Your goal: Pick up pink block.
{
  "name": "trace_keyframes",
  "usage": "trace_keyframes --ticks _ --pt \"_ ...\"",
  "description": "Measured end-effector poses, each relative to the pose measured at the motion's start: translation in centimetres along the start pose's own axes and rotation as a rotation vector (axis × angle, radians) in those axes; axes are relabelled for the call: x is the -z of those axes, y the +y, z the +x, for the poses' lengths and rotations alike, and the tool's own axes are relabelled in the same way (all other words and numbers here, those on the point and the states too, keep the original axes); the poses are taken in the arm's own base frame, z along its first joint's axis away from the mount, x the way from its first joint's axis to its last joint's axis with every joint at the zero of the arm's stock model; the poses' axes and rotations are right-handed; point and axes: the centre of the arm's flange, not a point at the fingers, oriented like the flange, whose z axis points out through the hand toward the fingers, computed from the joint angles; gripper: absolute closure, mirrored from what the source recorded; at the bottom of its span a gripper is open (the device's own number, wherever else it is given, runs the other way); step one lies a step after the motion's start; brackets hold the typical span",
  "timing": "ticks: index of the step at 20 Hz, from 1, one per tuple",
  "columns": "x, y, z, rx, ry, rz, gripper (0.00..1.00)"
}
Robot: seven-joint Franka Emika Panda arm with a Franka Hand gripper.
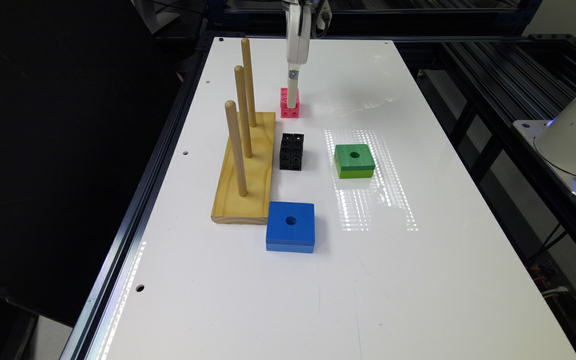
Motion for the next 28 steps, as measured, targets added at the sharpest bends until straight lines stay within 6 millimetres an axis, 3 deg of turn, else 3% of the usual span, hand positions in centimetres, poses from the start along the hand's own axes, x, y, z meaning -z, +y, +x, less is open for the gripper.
trace_keyframes --ticks 6,12,23,24,28 --pt "-3.2 -0.3 -0.5 0.004 -0.010 0.005 0.00" --pt "-3.1 -1.9 -0.8 0.012 -0.005 0.012 0.00" --pt "-3.2 -1.9 -0.8 0.012 -0.006 0.012 0.00" --pt "-3.4 -1.9 -0.8 0.012 -0.006 0.012 1.00" --pt "-3.4 -1.9 -0.8 0.012 -0.006 0.012 1.00"
